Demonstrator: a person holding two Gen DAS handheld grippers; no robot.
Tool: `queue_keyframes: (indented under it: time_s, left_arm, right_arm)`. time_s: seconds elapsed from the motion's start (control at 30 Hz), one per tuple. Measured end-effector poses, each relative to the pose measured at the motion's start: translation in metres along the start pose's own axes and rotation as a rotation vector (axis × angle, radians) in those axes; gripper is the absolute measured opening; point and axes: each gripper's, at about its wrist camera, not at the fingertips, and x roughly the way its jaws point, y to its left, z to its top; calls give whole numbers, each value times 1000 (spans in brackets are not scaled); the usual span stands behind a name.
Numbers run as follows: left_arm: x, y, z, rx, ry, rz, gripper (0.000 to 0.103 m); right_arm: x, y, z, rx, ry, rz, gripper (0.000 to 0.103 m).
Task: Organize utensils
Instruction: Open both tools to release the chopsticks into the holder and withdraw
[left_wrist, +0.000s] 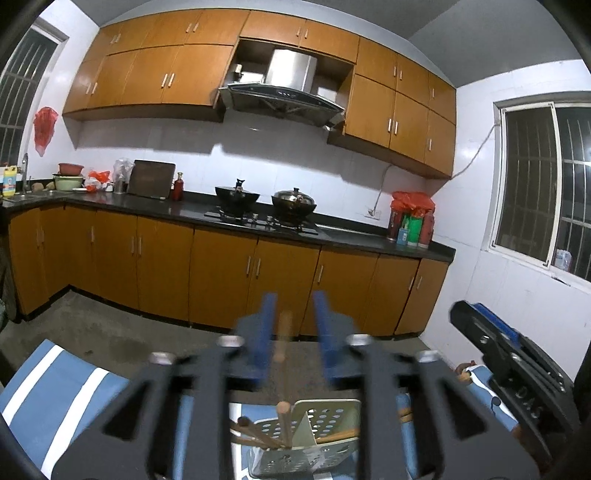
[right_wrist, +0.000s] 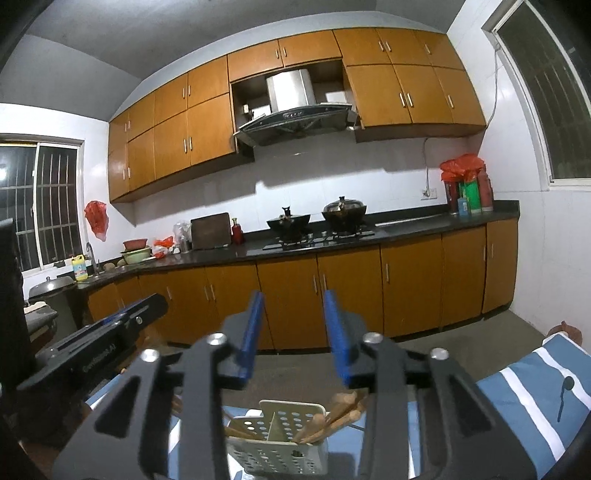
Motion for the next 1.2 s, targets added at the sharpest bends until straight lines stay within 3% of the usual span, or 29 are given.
queue_keyframes:
  time_s: [0.17, 0.2, 0.27, 0.33, 0.43, 0.63, 0.87, 1.2]
  left_arm:
    - [-22, 10, 6, -23, -19, 2, 49]
    - [-32, 14, 7, -28, -23, 7, 55]
    - [-42, 19, 7, -34, -28, 17, 66]
    - [-58, 24, 5, -28, -40, 33, 83]
    - [-83, 29, -2, 21, -56, 76, 99]
    - [-113, 30, -26, 107, -21, 145, 101]
    - [-145, 24, -58, 143, -8, 161, 101]
    - [-190, 18, -101, 181, -28, 192, 101]
  right_arm:
    - [-28, -7, 3, 7, -21, -12, 60]
    - [-37, -9, 3, 6, -26, -20, 63]
    - [-48, -11, 2, 2, -31, -27, 78]
    - [-62, -13, -1, -2, -34, -34, 89]
    - [-83, -11, -12, -34, -25, -59, 99]
    - [-115, 4, -47, -169, 30, -178, 99]
    - [-149, 15, -83, -159, 89, -239, 99]
    - [-180, 20, -111, -77, 167, -193, 99]
